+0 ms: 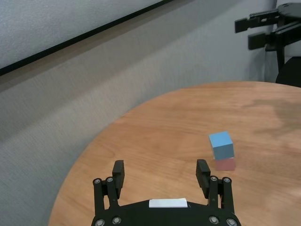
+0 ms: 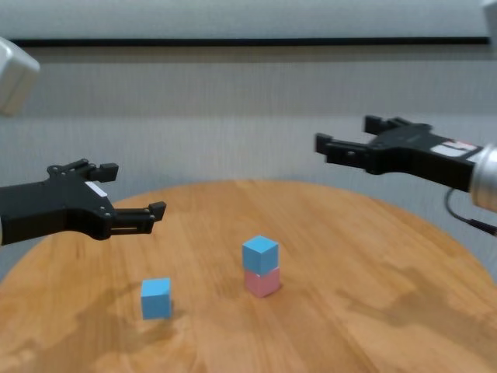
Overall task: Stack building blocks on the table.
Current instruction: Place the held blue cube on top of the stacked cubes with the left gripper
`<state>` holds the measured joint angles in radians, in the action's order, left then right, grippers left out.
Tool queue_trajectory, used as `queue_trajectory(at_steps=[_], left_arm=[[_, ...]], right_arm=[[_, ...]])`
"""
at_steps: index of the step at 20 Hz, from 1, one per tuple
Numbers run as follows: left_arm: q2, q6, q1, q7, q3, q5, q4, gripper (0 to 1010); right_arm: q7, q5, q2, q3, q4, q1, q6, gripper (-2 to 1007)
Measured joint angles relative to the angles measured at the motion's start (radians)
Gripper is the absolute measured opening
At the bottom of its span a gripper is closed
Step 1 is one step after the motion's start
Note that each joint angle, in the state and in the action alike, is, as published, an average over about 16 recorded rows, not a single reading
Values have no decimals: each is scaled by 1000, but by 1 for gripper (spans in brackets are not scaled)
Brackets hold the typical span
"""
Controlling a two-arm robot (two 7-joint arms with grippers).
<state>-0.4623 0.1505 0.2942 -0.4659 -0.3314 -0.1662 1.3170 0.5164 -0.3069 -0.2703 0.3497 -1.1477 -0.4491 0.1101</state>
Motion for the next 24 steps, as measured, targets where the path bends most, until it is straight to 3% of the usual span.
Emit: queue_trajectory(at_steps=[6, 10, 17, 24], left_arm=[[0, 0, 0, 0, 0, 0, 0, 999], [0, 0, 0, 0, 0, 0, 0, 999], [1, 5, 2, -10, -1, -1, -6, 999], [3, 23, 17, -43, -9, -9, -38, 999]], right_arm=[[-34, -31, -46, -33, -73, 59, -12, 1005], [-53, -41, -66, -47, -100, 86, -18, 1005], [-70, -46, -83, -59, -123, 112, -25, 1005], [-72, -43, -86, -60, -126, 115, -27, 1005]])
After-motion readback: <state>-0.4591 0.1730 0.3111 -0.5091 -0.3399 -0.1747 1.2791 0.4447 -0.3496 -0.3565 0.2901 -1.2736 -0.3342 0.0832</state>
